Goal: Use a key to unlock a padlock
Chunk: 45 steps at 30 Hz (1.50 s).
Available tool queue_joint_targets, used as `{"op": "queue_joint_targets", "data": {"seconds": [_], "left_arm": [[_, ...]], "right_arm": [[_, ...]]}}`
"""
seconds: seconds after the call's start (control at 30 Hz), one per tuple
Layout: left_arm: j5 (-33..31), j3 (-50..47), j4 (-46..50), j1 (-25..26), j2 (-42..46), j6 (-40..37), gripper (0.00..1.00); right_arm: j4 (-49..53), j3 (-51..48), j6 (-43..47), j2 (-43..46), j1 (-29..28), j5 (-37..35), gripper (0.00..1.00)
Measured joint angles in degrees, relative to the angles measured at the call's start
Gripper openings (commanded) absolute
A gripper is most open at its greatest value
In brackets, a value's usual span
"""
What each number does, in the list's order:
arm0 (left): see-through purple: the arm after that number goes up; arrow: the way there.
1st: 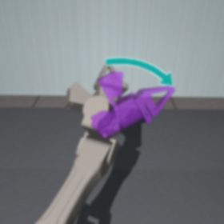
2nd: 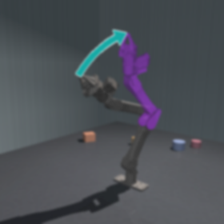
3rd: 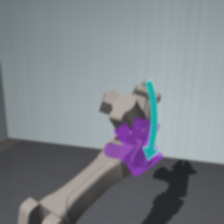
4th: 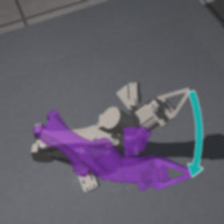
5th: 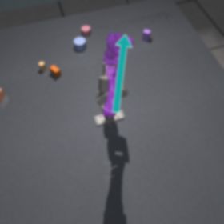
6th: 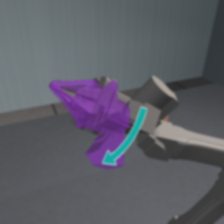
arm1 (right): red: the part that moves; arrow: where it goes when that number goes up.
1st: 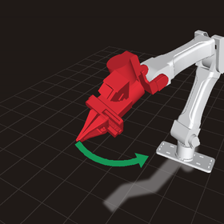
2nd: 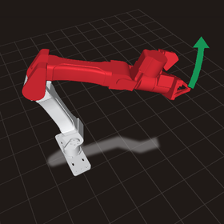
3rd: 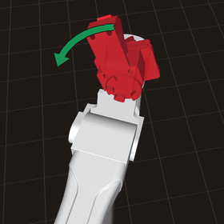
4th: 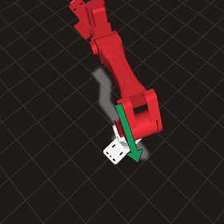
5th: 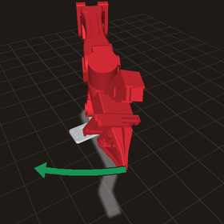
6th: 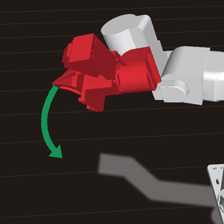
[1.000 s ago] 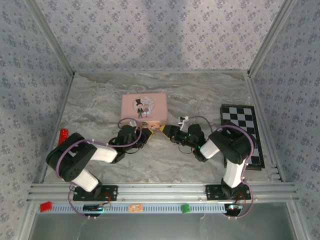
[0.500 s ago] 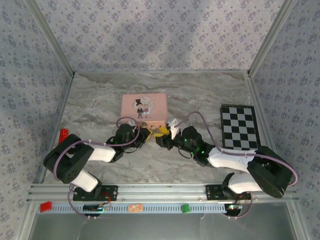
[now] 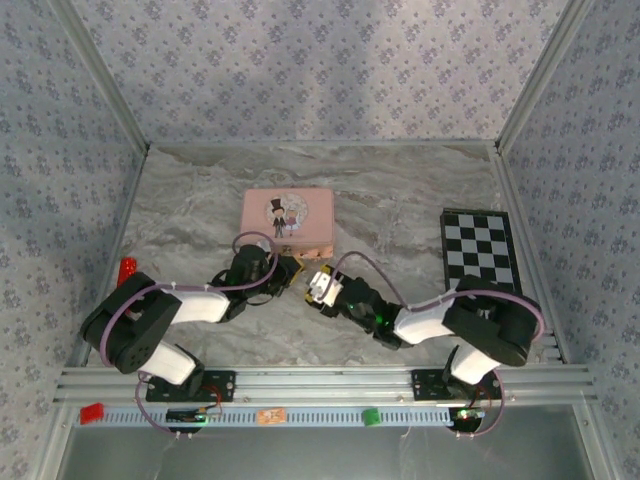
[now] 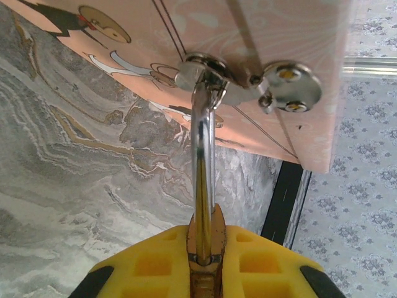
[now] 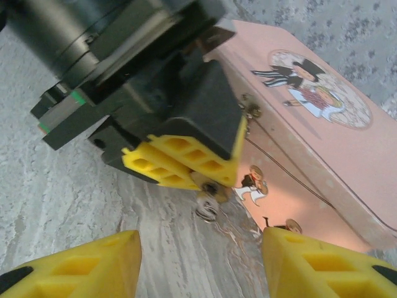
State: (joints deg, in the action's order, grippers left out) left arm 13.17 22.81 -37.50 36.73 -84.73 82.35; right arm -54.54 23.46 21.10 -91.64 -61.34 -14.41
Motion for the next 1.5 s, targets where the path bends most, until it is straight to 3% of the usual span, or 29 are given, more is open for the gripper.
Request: {"op": "queue_joint_targets", "data": {"seconds": [0.57,1.5], "left_arm": [[0.3,0.0,3.0,-0.3,2.1,0.0,0.00],[0.3,0.0,5.1,-0.4,3.5,-0.4,0.00]], "right_arm": [[-9.9,3.3,6.8,-10.7,-0.9,-5.1,0.40],[-10.4,5.0,7.3,-13.4,-0.9,-6.0,0.24]]}}
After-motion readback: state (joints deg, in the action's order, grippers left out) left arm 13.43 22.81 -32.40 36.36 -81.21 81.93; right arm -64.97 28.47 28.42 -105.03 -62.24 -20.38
